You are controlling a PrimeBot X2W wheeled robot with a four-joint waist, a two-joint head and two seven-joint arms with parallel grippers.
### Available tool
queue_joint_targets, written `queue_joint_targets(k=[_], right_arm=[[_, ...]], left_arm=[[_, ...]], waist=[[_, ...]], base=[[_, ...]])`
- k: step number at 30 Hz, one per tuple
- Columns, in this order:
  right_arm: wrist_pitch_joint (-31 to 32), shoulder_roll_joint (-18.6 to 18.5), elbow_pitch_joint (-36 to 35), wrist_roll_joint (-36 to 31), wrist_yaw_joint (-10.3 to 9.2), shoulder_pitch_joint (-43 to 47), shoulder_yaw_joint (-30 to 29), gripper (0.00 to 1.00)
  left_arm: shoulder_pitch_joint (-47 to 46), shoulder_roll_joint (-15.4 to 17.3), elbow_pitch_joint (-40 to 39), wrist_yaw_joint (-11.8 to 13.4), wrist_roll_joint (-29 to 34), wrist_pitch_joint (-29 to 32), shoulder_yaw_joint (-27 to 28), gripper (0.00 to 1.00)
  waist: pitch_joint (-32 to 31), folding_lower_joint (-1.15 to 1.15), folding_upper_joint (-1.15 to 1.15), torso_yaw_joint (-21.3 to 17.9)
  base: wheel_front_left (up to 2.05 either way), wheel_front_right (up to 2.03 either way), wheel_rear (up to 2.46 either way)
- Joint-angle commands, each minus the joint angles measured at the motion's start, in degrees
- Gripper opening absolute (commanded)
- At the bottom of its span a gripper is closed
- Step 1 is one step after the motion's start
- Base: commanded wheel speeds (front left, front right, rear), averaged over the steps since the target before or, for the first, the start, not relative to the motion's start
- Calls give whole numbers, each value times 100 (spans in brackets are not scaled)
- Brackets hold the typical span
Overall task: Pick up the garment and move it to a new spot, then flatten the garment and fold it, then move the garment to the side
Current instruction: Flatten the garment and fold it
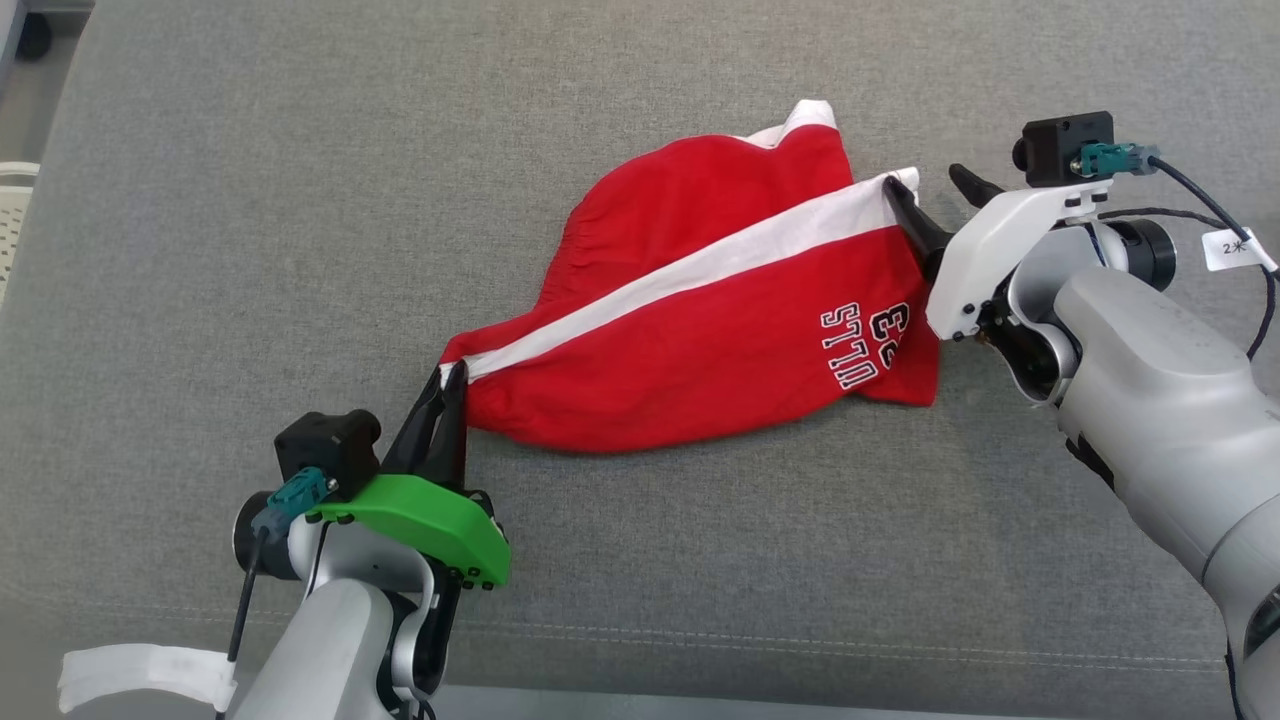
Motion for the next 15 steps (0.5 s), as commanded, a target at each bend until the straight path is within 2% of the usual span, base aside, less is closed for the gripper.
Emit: queue_joint_targets(k=[1, 6, 7, 8, 9, 10, 15], right_arm=[[42, 23, 74, 127, -1, -88, 47, 100], [194, 57, 164, 281, -1, -202, 178, 100], [226, 59, 171, 319, -1, -224, 210, 87], [252, 60, 172, 353, -1, -252, 249, 46], [276, 57, 162, 377, -1, -277, 295, 14], [298, 52, 138, 372, -1, -309, 360, 0], [155, -10, -45, 431, -2, -412, 632, 0]], left_arm=[[-72, -8, -11, -19, -13, -3, -15, 0], [-134, -31, 24, -39, -8, -32, -64, 0], [-149, -38, 33, -44, -6, -35, -74, 0], [-160, -40, 41, -47, -7, -42, -81, 0], [-162, -39, 52, -48, -9, -48, -84, 0], [-161, -39, 60, -46, -14, -56, -85, 0], [-120, -2, 122, -22, -54, -115, -57, 0]], waist=[[90, 0, 0, 103], [152, 0, 0, 192], [162, 0, 0, 209], [172, 0, 0, 220], [179, 0, 0, 224], [184, 0, 0, 221], [68, 0, 0, 107]], base=[[0, 0, 0], [0, 0, 0], [0, 0, 0], [0, 0, 0], [0, 0, 0], [0, 0, 0], [0, 0, 0]])
